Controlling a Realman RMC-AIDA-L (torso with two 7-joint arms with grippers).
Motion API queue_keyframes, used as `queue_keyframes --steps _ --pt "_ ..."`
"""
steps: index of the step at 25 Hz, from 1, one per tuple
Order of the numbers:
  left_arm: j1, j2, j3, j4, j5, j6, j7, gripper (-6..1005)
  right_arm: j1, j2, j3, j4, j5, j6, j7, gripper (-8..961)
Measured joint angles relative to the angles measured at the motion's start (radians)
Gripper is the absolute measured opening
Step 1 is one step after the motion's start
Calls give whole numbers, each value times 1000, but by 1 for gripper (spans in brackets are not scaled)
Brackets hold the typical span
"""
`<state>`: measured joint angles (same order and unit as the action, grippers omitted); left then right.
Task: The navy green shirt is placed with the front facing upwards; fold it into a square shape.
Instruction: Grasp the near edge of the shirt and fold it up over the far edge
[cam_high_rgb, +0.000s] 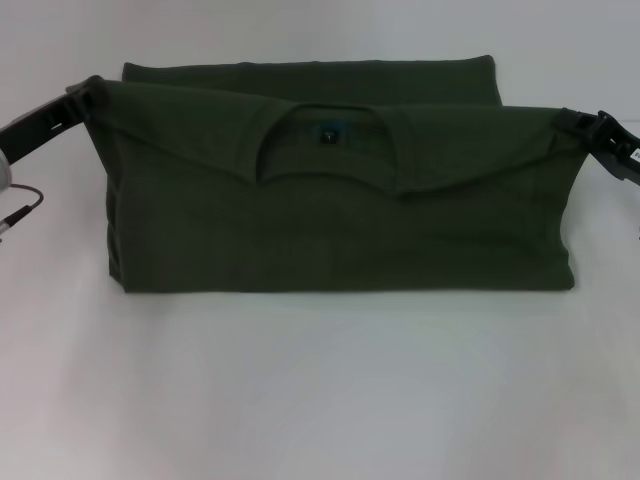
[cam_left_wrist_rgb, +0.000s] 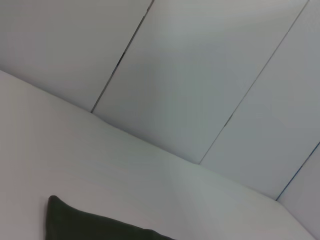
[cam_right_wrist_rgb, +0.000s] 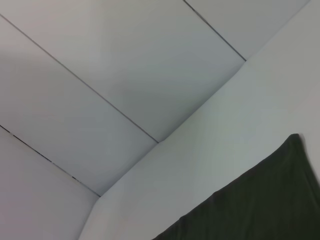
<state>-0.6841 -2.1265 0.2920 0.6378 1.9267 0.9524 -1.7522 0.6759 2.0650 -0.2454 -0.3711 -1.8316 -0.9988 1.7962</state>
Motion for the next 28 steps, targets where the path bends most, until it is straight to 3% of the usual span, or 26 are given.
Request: queue_keyframes --steps 13,21,28 --pt "11 -12 38 -24 -6 -59 23 28 7 15 -21 1 0 45 -2 21" --pt "3 -33 40 -49 -26 -131 70 28 17 21 -26 25 0 96 -28 21" --pt "-16 -34 42 -101 -83 -175 143 28 24 21 -24 28 27 113 -48 21"
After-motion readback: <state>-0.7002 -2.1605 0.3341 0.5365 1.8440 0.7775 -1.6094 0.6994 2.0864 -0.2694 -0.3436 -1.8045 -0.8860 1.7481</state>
